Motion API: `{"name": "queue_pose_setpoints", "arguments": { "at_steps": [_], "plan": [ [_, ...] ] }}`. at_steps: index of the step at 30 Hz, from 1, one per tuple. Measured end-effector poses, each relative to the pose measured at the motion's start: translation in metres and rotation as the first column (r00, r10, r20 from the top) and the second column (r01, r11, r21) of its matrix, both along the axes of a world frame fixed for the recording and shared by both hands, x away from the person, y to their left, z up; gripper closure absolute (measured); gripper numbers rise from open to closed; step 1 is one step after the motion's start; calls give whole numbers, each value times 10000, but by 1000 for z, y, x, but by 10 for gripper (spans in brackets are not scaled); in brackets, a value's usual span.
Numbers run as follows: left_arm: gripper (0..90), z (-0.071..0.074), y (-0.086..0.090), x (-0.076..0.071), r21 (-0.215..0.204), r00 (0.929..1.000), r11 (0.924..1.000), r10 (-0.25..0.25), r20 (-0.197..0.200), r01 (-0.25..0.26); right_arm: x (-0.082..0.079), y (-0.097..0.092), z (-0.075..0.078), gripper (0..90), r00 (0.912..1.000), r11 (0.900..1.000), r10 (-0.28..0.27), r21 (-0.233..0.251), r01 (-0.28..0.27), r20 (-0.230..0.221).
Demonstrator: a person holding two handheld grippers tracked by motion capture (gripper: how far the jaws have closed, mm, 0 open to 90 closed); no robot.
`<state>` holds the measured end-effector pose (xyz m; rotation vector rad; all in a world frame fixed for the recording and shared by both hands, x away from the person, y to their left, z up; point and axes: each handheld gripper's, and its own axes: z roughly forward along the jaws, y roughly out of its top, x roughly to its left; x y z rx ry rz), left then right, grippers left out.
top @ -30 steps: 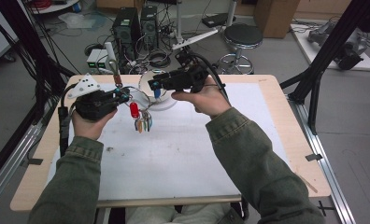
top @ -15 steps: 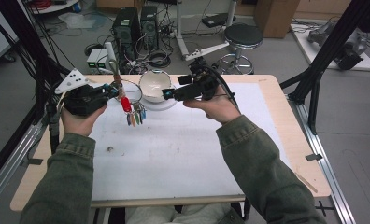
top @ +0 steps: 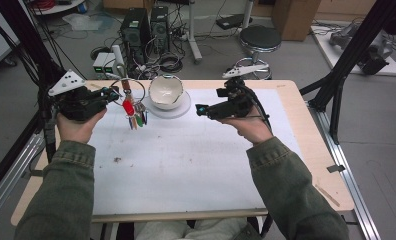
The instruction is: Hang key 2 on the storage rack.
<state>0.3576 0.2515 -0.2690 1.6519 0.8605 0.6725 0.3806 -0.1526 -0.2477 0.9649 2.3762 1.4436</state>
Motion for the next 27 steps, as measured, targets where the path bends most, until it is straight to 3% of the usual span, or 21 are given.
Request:
{"name": "queue_pose_setpoints", "arguments": {
  "at_steps": [4, 9, 13, 18, 27],
  "plan": [
    [865, 1, 8, 2, -22, 9997, 9997, 238, -22, -238, -5, -13, -11, 5, 9998, 9998, -173, 115, 172, 82],
    [866, 3, 18, 6, 161, 9981, 9984, 541, -293, -537, -9, -30, -28, 5, 9993, 9992, -343, 198, 345, -125],
    [867, 4, 24, 6, 123, 9971, 9974, 711, -284, -708, -13, -41, -44, 5, 9988, 9990, -402, 197, 408, -287],
    [868, 6, 31, 7, 169, 9954, 9957, 914, -292, -910, -16, -59, -64, 5, 9953, 9961, -846, 210, 857, -460],
    [868, 9, 42, 11, 218, 9906, 9912, 1310, -382, -1303, -24, -90, -86, 5, 9870, 9879, -1507, 298, 1525, -562]
  ]
}}
